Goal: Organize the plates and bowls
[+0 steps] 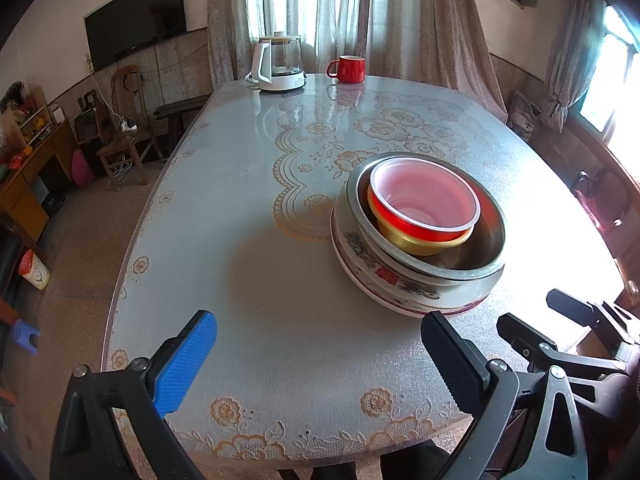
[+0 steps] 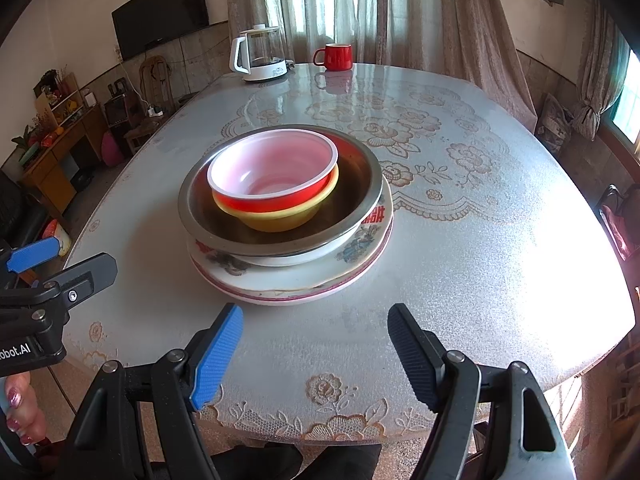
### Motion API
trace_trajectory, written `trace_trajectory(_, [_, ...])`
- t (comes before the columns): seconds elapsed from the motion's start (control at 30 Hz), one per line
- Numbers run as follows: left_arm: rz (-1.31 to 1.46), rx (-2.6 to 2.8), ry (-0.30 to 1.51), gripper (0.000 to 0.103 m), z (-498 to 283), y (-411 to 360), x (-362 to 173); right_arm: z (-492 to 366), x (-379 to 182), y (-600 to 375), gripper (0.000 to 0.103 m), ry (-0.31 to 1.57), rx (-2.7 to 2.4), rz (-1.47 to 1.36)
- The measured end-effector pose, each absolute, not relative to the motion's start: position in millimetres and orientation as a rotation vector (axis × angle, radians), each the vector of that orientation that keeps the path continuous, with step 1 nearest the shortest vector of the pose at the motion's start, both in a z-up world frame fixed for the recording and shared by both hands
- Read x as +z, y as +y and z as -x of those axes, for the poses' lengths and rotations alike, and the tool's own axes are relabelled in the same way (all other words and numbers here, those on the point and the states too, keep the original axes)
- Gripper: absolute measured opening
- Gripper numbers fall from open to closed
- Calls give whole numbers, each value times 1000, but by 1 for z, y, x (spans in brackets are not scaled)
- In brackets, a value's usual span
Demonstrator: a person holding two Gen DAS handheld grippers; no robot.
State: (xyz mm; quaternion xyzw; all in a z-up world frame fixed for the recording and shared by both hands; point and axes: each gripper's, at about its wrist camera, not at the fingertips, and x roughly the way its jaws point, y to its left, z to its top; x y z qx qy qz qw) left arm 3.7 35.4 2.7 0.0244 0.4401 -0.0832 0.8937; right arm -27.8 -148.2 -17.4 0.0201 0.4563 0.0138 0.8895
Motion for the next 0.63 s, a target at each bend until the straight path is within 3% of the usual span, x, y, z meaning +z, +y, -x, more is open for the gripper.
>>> trace_trajectory(0.63, [-47,-175,917,103,-9,34,2,24,-20,-149,76,961,29,-47])
